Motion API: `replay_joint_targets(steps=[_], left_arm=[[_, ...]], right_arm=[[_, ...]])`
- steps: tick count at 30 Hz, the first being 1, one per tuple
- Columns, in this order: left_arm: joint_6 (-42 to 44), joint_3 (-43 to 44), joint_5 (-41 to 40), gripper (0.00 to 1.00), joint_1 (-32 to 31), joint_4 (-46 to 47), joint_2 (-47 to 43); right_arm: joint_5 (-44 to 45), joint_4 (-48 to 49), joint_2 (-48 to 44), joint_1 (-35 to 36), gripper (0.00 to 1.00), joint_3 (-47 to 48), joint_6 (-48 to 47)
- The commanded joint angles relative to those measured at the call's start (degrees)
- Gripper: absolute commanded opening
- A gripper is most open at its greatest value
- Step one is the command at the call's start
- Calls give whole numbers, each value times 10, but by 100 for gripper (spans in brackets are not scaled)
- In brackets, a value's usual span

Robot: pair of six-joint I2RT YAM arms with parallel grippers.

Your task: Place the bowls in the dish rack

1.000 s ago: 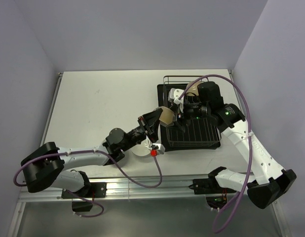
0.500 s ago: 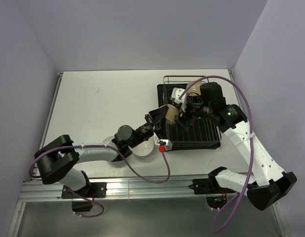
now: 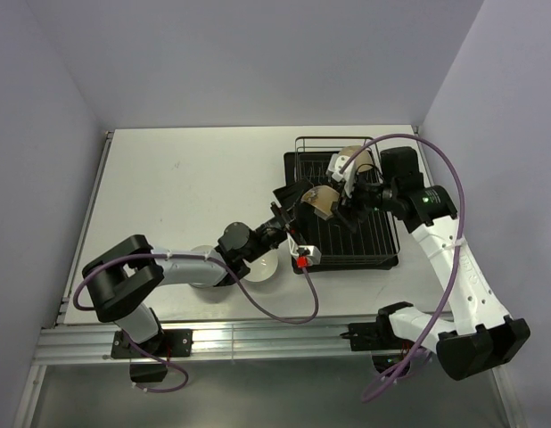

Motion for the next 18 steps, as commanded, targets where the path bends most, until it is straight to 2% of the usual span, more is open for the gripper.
replay_joint_targets(steps=[1, 3, 12, 13, 14, 15, 18], left_arm=[[-8, 19, -11, 74, 1, 58, 2], [-10, 17, -12, 78, 3, 53, 2], [-40, 9, -26, 80, 9, 17, -36], [-50, 8, -52, 80, 10, 0, -43], [-54, 3, -59, 82, 11, -7, -57], [-60, 1, -66, 93, 14, -16, -65], [-106, 2, -105, 99, 24, -73, -103]], right_arm=[[-13, 1, 1, -26, 0, 27, -36], [-14, -2, 7, -39, 0, 30, -48], [0, -4, 46, -76, 0, 56, -100], [6, -2, 56, -78, 0, 64, -105], [9, 0, 59, -80, 0, 67, -115], [13, 1, 65, -82, 0, 70, -121], [27, 20, 80, -85, 0, 77, -140]])
